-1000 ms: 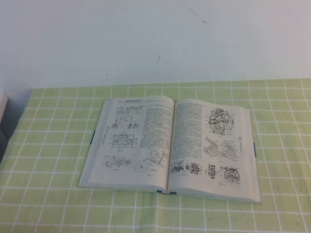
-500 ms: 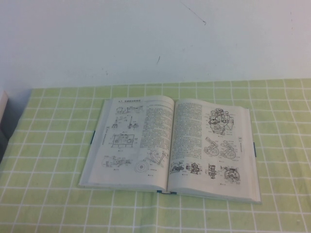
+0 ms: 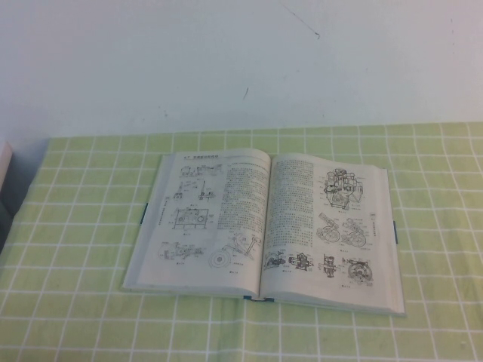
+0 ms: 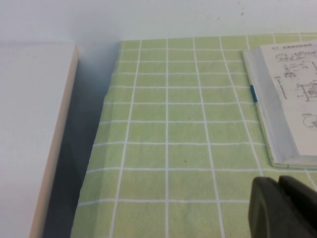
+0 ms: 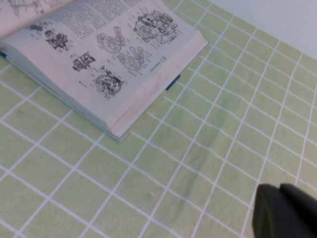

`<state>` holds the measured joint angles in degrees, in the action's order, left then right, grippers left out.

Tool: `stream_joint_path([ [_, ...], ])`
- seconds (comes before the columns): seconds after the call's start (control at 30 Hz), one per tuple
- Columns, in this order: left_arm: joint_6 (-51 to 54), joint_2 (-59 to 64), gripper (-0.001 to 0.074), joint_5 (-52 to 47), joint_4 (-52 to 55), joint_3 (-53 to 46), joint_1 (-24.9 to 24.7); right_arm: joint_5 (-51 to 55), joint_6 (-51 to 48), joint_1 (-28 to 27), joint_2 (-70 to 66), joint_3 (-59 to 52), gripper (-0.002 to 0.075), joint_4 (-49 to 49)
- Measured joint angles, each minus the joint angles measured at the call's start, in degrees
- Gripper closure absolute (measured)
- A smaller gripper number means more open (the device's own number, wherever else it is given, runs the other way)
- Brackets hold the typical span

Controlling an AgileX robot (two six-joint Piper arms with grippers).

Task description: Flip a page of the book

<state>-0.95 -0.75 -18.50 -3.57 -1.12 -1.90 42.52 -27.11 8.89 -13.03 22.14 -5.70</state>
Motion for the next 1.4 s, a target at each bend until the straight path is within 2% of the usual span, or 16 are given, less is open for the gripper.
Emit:
stream_joint_path([
  [0.2, 0.0, 0.0, 0.0738, 0.0, 0.0, 0.0, 0.0, -5.0, 0.0, 0.0, 1.0, -3.8, 0.0728, 1.6],
  [0.33, 0.0, 0.0, 0.0738, 0.0, 0.0, 0.0, 0.0, -13.3, 1.1, -0.1, 4.2, -9.3, 0.0728, 3.2],
  [0.57, 0.0, 0.0, 0.0738, 0.0, 0.0, 0.0, 0.0, -24.8, 6.1, -4.3, 12.4, -21.4, 0.0728, 3.5],
  [0.77, 0.0, 0.0, 0.0738, -0.1, 0.0, 0.0, 0.0, -22.5, 11.9, -8.0, 13.7, -23.5, 0.0728, 4.0],
  [1.4, 0.0, 0.0, 0.0738, -0.1, 0.0, 0.0, 0.0, -22.4, 16.1, -8.4, 13.7, -23.5, 0.0728, 4.6],
])
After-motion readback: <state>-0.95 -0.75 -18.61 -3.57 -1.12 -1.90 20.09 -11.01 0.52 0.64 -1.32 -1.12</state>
